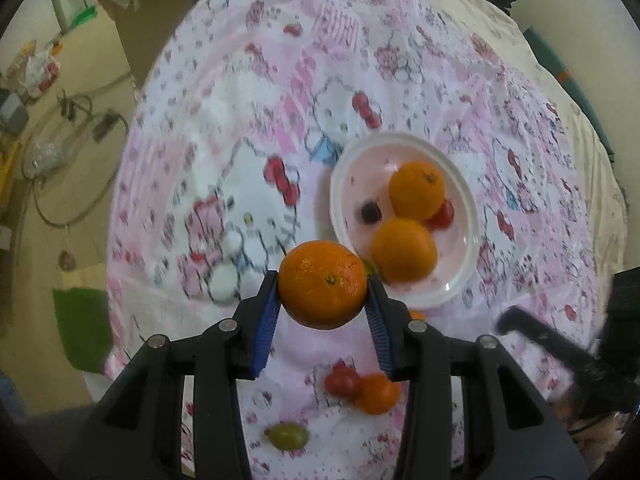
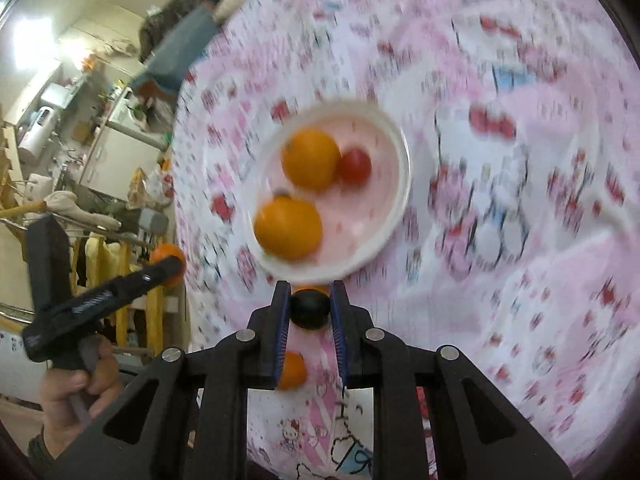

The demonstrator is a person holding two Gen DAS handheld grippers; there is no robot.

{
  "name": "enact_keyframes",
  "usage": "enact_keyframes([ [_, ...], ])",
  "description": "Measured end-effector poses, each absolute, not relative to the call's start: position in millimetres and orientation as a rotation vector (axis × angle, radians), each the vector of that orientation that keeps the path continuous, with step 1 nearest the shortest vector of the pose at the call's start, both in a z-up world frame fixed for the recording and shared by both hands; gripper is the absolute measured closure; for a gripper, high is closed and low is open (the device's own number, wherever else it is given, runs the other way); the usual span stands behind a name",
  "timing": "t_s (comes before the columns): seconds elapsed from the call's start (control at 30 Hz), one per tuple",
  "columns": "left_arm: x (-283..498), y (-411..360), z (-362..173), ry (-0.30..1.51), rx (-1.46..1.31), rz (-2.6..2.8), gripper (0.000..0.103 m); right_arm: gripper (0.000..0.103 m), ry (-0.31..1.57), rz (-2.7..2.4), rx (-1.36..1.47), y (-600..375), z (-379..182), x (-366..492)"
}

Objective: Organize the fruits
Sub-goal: 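Carry the orange over the plate with left while right drops the olive onto it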

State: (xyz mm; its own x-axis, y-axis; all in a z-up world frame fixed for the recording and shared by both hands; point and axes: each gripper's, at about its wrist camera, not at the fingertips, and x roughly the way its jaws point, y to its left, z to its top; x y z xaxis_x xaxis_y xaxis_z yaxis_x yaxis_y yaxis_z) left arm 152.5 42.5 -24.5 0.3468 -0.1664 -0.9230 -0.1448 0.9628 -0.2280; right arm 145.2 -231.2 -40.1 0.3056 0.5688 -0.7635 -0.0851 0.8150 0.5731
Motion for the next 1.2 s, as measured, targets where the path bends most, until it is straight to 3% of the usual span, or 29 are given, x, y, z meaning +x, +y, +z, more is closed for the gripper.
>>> enact_keyframes([
  [0.3,210.2,27.2,-31.4,1.208,-0.21,-0.103,0.065,0.082,1.113,0.464,0.448,-234.0,-21.7,197.7],
  [1.2,268.3,-5.8,-86.3,1.316,-0.231,-0.153,0.066,0.083,1.219,0.407,0.45,-218.1,-91.8,297.8],
])
